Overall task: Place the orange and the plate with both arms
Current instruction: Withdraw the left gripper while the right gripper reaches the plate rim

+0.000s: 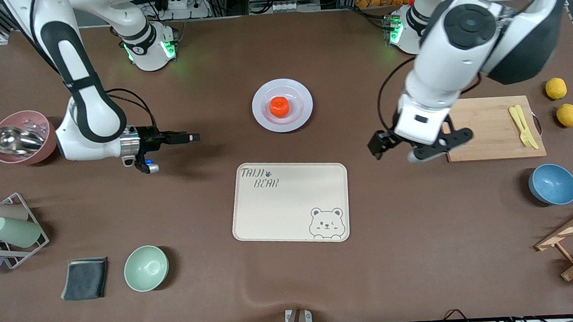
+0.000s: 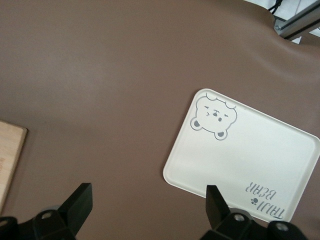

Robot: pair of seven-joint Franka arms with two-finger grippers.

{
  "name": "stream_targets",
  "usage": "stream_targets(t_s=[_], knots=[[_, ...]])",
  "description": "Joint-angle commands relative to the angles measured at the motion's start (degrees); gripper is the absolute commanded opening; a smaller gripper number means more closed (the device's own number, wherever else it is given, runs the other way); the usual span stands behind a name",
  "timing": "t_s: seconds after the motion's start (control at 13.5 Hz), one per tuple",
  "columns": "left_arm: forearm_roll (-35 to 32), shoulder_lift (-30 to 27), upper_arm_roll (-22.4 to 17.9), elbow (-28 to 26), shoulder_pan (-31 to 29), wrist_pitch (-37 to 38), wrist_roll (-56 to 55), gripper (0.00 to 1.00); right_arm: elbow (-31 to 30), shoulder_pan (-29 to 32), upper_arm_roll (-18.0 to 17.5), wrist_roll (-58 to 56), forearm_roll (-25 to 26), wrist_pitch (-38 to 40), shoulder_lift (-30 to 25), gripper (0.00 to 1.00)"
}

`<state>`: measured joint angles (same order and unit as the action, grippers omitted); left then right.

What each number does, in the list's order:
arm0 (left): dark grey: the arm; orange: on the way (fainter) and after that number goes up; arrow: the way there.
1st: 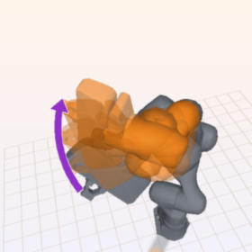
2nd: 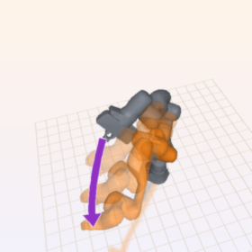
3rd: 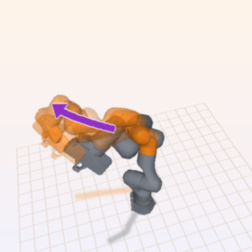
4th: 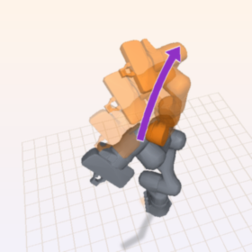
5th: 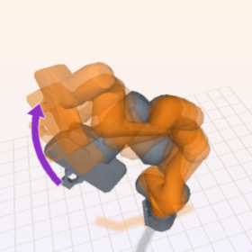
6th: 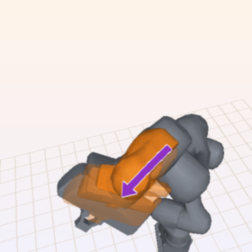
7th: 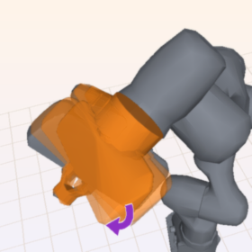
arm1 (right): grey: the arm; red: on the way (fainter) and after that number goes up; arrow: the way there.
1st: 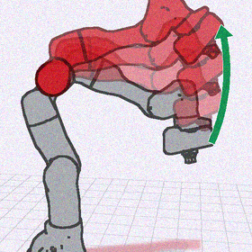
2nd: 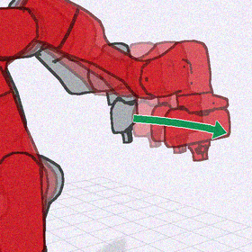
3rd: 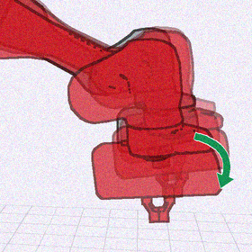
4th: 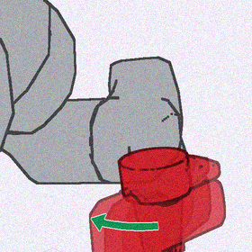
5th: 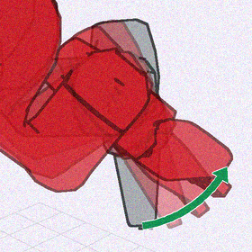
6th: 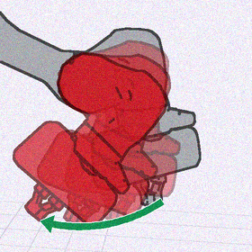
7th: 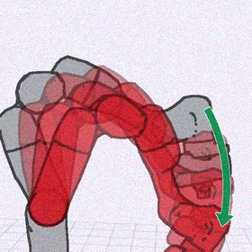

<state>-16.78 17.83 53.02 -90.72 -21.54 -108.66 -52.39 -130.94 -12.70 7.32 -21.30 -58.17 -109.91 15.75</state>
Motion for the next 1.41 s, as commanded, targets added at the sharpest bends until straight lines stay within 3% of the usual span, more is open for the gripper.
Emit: stream_targets(t_s=[0.0,0.37,0.59,0.74,0.96,1.19,1.34], knots=[[0.00,0.62,0.86,1.86,-1.23,3.01,2.46,1.00,-0.10,-1.27,0.33,-13.03,-4.84,-0.05,4.37,1.00],[-0.88,0.89,0.68,3.44,-2.90,6.35,3.78,1.00,-3.09,-10.57,0.42,-20.34,-20.37,-0.48,5.25,1.00],[-1.68,0.98,0.33,4.49,-4.29,6.45,7.01,1.00,-3.09,-11.47,0.42,-22.54,-21.11,-1.28,6.39,1.00],[-1.50,1.06,0.33,4.94,-4.74,6.53,8.88,1.00,-3.18,-11.30,0.42,-25.80,-21.20,-1.01,7.19,0.90],[-1.23,0.80,0.07,5.46,-5.62,8.99,15.27,1.00,-3.27,-12.87,0.33,-27.03,-23.81,-1.19,8.59,0.88],[0.69,0.28,-6.07,7.13,-3.09,9.87,19.76,1.00,-3.27,-17.09,0.33,-28.27,-29.27,-3.82,10.09,0.87],[2.80,-0.34,-12.64,9.06,1.21,11.62,23.02,1.00,-3.27,-18.59,0.33,-28.45,-30.68,-4.00,10.18,0.84]])
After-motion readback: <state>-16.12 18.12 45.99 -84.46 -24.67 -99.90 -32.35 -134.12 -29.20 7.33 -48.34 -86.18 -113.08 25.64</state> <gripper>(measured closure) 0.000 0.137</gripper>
